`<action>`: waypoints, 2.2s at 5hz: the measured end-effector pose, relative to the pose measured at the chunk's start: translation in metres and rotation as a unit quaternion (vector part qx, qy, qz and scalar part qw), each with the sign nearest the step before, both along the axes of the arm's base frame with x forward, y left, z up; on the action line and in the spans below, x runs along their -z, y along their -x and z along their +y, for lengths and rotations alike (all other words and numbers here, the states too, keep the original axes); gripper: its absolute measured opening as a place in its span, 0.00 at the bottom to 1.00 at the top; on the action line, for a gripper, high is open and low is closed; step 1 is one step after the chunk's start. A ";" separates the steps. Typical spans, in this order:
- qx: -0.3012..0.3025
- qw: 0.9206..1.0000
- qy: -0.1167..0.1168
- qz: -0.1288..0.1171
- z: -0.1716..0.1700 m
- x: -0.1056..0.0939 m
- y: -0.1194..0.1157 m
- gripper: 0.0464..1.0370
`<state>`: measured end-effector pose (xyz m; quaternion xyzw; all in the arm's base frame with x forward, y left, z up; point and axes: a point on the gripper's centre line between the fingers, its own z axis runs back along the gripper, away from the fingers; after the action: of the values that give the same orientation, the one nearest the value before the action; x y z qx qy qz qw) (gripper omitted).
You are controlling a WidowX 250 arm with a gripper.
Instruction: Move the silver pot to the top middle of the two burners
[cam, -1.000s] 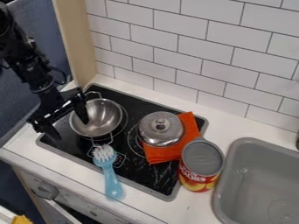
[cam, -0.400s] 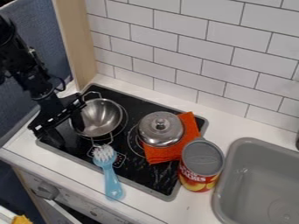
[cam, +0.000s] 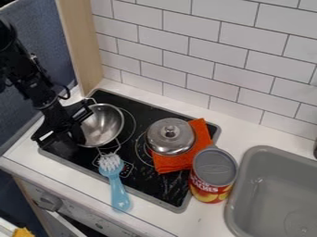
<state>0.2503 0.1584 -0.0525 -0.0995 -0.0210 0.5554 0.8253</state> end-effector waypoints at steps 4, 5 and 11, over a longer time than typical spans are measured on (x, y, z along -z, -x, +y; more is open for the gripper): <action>-0.001 0.999 0.022 -0.048 -0.021 -0.031 -0.028 0.02; -0.011 0.997 0.030 -0.070 -0.024 -0.040 -0.046 0.02; 0.006 0.996 0.022 -0.083 -0.053 -0.016 -0.099 0.03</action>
<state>0.3488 0.1055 -0.0364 -0.1636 -0.0762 0.5408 0.8216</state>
